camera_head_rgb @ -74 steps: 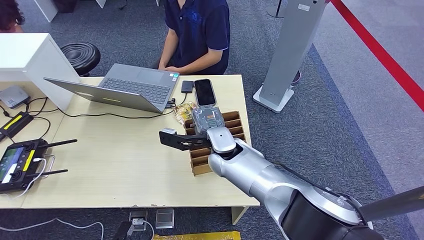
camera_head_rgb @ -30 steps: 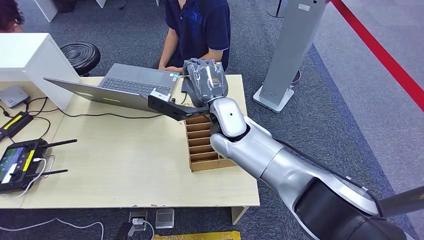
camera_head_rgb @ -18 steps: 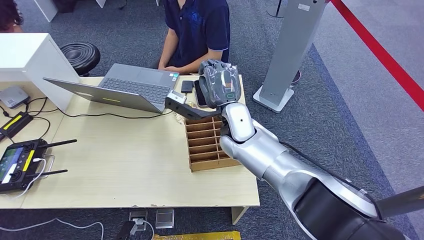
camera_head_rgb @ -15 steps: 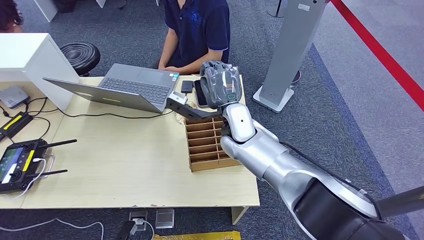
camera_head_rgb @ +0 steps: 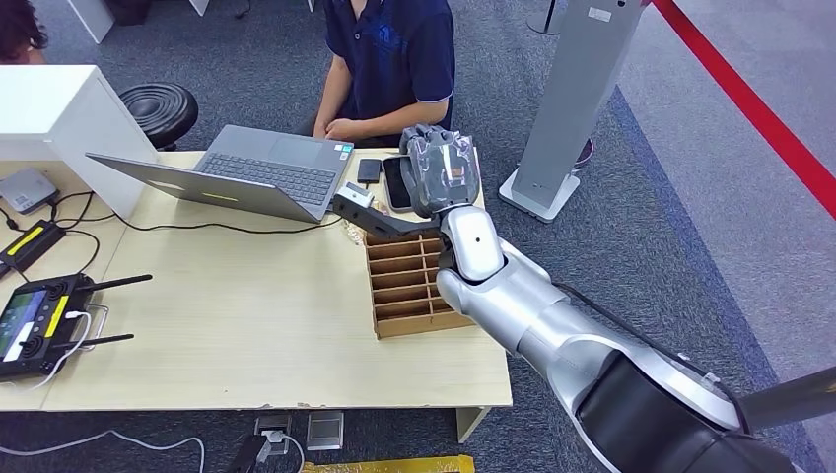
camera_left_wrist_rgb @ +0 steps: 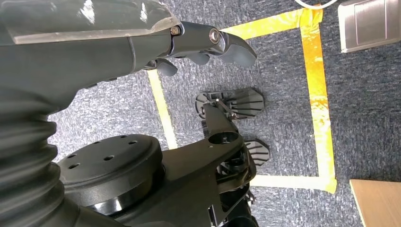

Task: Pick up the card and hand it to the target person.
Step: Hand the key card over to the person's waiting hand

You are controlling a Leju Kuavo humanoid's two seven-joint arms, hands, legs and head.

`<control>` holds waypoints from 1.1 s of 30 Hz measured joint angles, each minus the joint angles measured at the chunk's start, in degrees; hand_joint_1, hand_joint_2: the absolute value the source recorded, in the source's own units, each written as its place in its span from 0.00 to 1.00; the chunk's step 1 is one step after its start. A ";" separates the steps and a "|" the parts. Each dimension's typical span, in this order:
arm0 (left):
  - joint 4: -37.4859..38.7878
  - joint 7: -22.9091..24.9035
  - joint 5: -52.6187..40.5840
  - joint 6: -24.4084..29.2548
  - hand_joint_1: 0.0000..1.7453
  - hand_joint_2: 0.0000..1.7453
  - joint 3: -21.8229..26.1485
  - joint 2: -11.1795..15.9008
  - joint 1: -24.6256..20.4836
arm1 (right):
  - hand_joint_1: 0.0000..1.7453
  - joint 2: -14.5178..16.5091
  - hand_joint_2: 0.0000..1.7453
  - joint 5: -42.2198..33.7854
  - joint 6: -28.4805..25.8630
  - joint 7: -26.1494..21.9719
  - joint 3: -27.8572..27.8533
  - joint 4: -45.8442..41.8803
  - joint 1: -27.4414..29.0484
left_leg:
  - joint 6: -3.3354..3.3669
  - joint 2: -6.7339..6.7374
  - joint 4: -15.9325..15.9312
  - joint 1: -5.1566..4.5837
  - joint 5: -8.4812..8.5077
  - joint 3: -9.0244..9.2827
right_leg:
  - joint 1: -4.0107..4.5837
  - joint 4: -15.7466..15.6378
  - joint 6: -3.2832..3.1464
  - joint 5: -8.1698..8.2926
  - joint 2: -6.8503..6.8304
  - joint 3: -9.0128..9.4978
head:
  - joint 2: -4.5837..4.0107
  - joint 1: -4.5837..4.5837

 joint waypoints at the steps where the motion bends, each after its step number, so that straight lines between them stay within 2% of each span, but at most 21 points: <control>1: 0.00 0.00 0.01 0.00 0.00 1.00 -0.01 0.00 0.00 | 0.76 0.06 1.00 -0.02 0.01 -0.02 0.00 0.13 0.00 | 0.00 0.00 0.00 0.00 0.00 0.00 | 0.00 0.00 0.00 0.00 0.00 0.00 | 0.00 -0.01; 23: 0.00 0.04 0.04 0.00 0.00 1.00 -0.05 0.00 0.01 | 0.76 0.36 1.00 -0.92 0.03 -0.11 0.00 1.34 0.08 | 0.00 0.00 0.00 0.00 0.00 -0.01 | 0.00 0.00 0.00 0.00 0.00 0.00 | 0.00 -0.02; 27: 0.00 0.02 0.02 -0.07 0.00 1.00 -0.08 0.00 0.02 | 0.00 0.37 1.00 -0.98 0.03 -0.24 0.00 1.45 0.09 | 0.00 0.00 0.00 0.00 0.00 -0.01 | 0.00 0.00 0.00 0.00 0.00 0.00 | 0.00 0.01; 31: 0.00 -0.06 -0.13 -0.05 0.00 0.00 -0.27 0.00 0.03 | 0.00 0.58 1.00 -1.22 0.16 -0.56 0.00 1.48 0.09 | 0.00 0.00 0.00 0.00 0.00 -0.01 | 0.00 0.00 0.00 0.00 0.00 -0.01 | 0.00 -0.03; 33: 0.00 -0.07 0.03 0.25 0.00 0.00 -0.36 0.00 0.04 | 0.00 0.66 1.00 -1.65 0.17 -0.71 0.00 1.49 0.10 | 0.00 0.00 0.00 0.00 0.00 -0.01 | 0.00 0.00 0.00 0.00 0.00 0.00 | 0.00 -0.05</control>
